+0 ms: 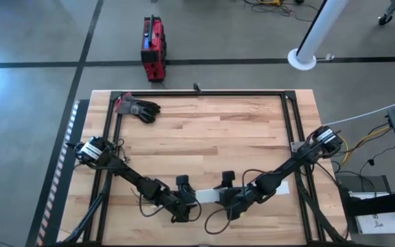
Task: Ziptie cables
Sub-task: Close the white cable duct cover
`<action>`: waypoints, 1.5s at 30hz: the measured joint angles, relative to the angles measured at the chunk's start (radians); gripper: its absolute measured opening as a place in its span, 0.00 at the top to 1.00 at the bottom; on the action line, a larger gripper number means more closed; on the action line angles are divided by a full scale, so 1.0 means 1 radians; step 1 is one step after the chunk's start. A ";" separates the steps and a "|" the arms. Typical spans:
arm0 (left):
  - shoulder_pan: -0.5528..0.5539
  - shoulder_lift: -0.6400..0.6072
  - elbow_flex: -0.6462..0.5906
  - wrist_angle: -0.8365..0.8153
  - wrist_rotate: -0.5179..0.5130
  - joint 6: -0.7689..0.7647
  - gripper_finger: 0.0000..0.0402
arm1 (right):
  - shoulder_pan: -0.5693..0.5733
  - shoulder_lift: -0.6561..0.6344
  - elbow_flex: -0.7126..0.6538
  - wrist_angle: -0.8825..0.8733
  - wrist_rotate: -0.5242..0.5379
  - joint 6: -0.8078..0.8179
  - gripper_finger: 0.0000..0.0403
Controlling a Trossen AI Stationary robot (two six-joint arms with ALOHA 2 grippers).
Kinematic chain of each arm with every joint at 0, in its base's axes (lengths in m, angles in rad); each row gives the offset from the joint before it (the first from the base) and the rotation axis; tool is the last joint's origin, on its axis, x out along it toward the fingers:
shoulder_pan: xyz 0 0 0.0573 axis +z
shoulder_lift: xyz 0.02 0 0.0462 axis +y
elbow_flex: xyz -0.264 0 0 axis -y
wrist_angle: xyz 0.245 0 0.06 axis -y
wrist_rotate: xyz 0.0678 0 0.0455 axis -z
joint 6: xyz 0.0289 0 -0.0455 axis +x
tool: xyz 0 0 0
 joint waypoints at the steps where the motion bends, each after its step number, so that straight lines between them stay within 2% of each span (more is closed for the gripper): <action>1: 0.000 0.000 0.000 0.000 0.000 0.000 0.44 | -0.005 -0.004 0.000 -0.002 -0.014 0.001 0.46; 19: -0.002 0.001 0.000 0.003 -0.013 -0.001 0.41 | -0.074 -0.006 -0.004 -0.020 -0.217 0.077 0.46; 28: -0.002 0.001 0.000 0.005 -0.015 -0.003 0.43 | -0.075 -0.005 -0.013 -0.012 -0.249 0.111 0.46; 32: -0.003 0.002 -0.001 0.012 -0.026 -0.003 0.41 | -0.074 -0.001 -0.015 0.001 -0.249 0.110 0.46; 36: -0.005 0.002 -0.004 0.028 -0.053 -0.005 0.40 | -0.075 0.020 -0.015 0.035 -0.249 0.106 0.46; 45: 0.005 0.003 -0.005 0.056 -0.072 0.003 0.45 | -0.078 0.074 -0.014 0.162 -0.248 0.080 0.46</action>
